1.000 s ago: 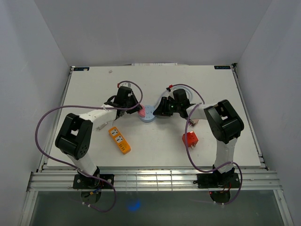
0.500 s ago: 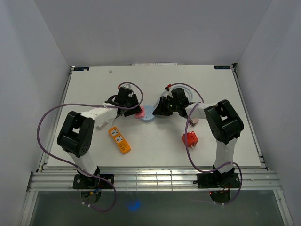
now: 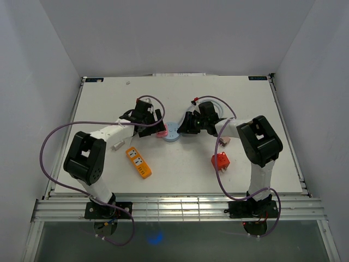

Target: Insert the plug

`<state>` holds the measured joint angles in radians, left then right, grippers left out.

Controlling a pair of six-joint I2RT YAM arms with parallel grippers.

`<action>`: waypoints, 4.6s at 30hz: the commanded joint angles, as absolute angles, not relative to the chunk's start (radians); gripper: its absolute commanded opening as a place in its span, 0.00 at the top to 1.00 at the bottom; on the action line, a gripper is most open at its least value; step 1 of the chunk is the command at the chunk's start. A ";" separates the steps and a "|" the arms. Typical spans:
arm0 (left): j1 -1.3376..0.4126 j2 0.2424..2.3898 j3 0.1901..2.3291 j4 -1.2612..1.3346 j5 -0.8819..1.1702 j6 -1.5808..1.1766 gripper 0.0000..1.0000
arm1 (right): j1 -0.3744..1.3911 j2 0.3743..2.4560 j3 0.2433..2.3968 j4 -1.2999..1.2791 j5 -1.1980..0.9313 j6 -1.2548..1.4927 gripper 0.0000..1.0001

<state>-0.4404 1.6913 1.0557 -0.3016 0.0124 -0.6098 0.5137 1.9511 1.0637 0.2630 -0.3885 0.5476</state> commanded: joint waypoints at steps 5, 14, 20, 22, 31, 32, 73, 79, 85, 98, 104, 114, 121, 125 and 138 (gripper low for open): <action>-0.442 1.530 1.006 -0.262 0.051 -0.615 0.05 | 0.514 1.893 1.020 0.176 -0.313 0.483 0.52; -0.442 1.382 0.885 -0.141 0.040 -0.650 0.02 | 0.512 1.683 0.967 0.069 -0.126 0.411 0.11; -0.442 1.312 0.786 -0.028 0.051 -0.658 0.02 | 0.505 1.577 0.956 -0.083 0.007 0.396 0.02; -0.442 1.273 0.735 0.065 0.051 -0.660 0.02 | 0.499 1.545 0.943 -0.141 0.099 0.420 0.02; -0.445 1.101 0.542 0.236 0.038 -0.650 0.02 | 0.486 1.349 0.910 -0.273 0.169 0.407 0.06; -0.446 1.094 0.529 0.251 0.050 -0.650 0.02 | 0.486 1.339 0.904 -0.287 0.169 0.385 0.06; -0.446 1.014 0.433 0.379 0.150 -0.627 0.02 | 0.663 1.173 0.678 -0.500 0.232 0.379 0.23; -0.446 1.028 0.433 0.388 0.170 -0.629 0.02 | 0.670 1.190 0.704 -0.465 0.238 0.353 0.36; -0.446 1.129 0.498 0.391 0.336 -0.731 0.02 | 0.686 1.125 0.698 -0.309 0.190 0.287 0.44; -0.465 1.273 0.747 0.233 0.537 -0.841 0.02 | 0.753 1.077 0.716 -0.012 0.123 0.087 0.49; -0.532 1.344 0.848 0.114 0.503 -0.799 0.02 | 0.784 1.078 0.719 0.081 0.109 0.046 0.51; -0.587 1.451 0.936 0.068 0.534 -0.784 0.02 | 0.810 1.048 0.693 0.114 0.109 0.018 0.51; -0.634 1.517 0.997 0.015 0.532 -0.747 0.02 | 0.816 1.046 0.700 0.106 0.095 0.014 0.51; -0.635 1.531 1.012 0.015 0.558 -0.741 0.02 | 0.819 1.051 0.701 0.106 0.089 0.011 0.51; -0.649 1.592 1.049 0.005 0.629 -0.732 0.16 | 0.822 1.049 0.696 0.109 0.098 0.008 0.52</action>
<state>-0.6399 1.5955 1.0065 0.0147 0.5938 -0.7490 0.8150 1.0740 0.6693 0.0257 0.0978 0.0189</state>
